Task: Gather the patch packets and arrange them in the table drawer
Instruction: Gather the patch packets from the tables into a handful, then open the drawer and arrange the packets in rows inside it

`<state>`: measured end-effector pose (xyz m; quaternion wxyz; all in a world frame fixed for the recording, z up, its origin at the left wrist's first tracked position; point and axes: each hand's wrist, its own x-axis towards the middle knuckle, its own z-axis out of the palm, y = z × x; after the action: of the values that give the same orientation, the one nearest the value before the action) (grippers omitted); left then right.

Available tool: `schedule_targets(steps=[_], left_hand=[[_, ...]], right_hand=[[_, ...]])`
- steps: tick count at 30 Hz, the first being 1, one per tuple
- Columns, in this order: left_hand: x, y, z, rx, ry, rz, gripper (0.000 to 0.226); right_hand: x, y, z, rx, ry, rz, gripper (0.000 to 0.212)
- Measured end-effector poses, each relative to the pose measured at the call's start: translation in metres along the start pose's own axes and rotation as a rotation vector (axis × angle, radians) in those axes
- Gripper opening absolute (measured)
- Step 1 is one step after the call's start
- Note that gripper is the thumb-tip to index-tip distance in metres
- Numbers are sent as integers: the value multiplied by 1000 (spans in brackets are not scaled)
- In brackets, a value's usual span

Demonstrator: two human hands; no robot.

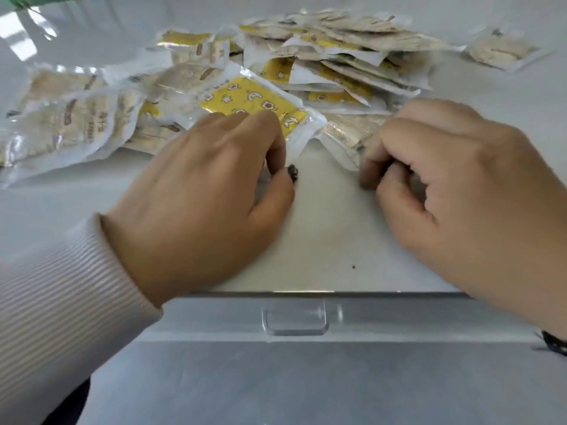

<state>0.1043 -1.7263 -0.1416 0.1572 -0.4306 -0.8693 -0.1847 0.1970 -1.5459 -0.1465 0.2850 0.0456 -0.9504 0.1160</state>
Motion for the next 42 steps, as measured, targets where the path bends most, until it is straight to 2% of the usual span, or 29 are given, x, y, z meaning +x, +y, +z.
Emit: schedule_targets(steps=[4,11,17,20,22,24,26,29,31,34,38,42], left_hand=[[-2,2,-2,-41,-23,39,13],[-9,7,-4,-142,-12,-61,7],[-30,20,-13,-47,-59,-112,9],[-47,27,-19,158,-76,10,16],[-56,28,-23,382,-67,226,15],[-67,31,-28,545,-88,351,26],[-85,35,-27,556,-125,400,35],[-113,50,-20,513,-329,489,36],[-124,52,-11,512,-465,422,37],[-124,53,-3,466,-614,203,47],[-129,58,23,161,-642,-97,55],[-134,65,35,173,-679,-153,69]], right_hand=[[-2,6,-1,22,4,-29,23],[-5,3,-1,84,40,6,19],[-9,-10,-9,38,-5,94,17],[-18,-20,-15,-18,-29,153,17],[-27,-30,-19,-100,-85,165,19],[-37,-42,-21,-238,-182,140,25],[-51,-56,-25,-358,-306,131,36],[-73,-70,-32,-374,-475,140,65],[-82,-76,-44,-347,-539,151,73],[-91,-77,-60,-271,-577,164,75],[-102,-79,-69,-226,-616,185,76],[-106,-76,-68,-228,-611,172,75]])
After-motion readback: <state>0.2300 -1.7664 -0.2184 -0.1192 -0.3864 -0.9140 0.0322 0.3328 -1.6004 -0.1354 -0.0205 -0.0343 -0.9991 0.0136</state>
